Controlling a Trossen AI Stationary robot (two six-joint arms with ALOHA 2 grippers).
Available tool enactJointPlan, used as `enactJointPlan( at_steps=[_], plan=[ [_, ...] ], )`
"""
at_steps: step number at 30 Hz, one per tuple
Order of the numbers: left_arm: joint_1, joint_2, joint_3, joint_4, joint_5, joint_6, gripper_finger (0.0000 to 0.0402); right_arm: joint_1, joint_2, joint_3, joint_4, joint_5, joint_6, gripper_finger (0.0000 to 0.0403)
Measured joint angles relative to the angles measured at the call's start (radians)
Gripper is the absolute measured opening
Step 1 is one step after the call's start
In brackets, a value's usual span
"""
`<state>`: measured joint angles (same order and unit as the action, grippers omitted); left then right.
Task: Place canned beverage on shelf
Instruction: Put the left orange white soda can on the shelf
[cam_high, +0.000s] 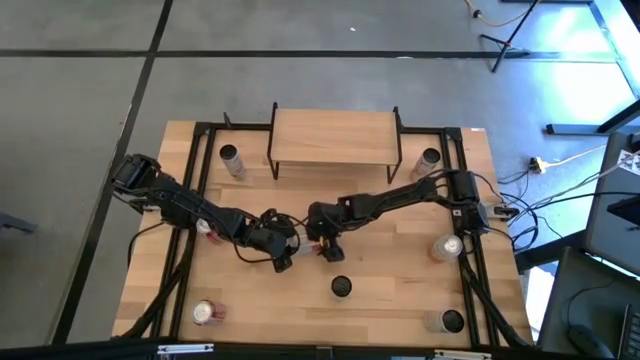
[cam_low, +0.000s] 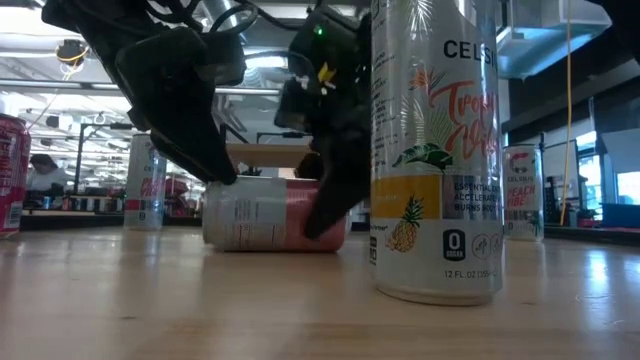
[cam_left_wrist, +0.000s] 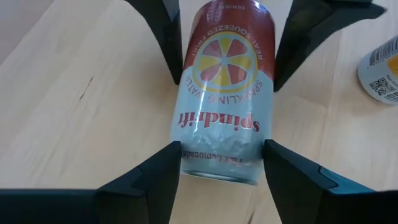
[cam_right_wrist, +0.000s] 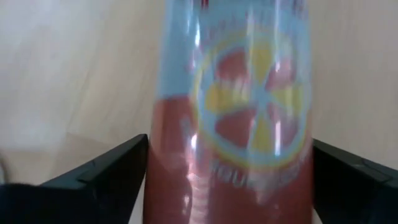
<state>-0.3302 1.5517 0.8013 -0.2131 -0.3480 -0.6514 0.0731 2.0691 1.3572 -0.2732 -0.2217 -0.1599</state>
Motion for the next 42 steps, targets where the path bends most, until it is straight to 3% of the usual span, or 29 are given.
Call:
enactJointPlan(
  at_steps=[6,12,21,27,31,37,42],
  plan=[
    [0.001,-0.002,0.0,0.0,0.004,0.01,0.0211,0.0,-0.001,0.0,0.077,0.023,0.001,0.034],
    [-0.001,-0.094,0.0,-0.051,0.069,-0.012,0.0211,0.0,-0.004,0.003,0.059,0.07,0.024,0.0268],
    [-0.001,-0.364,0.003,-0.119,0.095,-0.049,0.0211,-0.003,-0.154,0.006,-0.066,0.127,0.086,0.0267],
    [0.015,-0.428,0.002,0.007,0.121,0.051,0.0211,-0.003,-0.214,0.006,-0.14,0.156,0.184,0.0267],
    [0.051,-0.4,0.002,0.193,0.217,0.077,0.0211,-0.002,-0.279,0.004,-0.204,0.22,0.21,0.0268],
    [0.082,-0.355,0.003,0.444,0.377,0.077,0.0211,-0.003,-0.347,0.002,-0.262,0.235,0.2,0.0268],
    [0.081,-0.351,0.003,0.503,0.426,-0.01,0.0211,-0.037,-0.363,0.005,-0.308,0.23,0.163,0.0268]
  ],
)
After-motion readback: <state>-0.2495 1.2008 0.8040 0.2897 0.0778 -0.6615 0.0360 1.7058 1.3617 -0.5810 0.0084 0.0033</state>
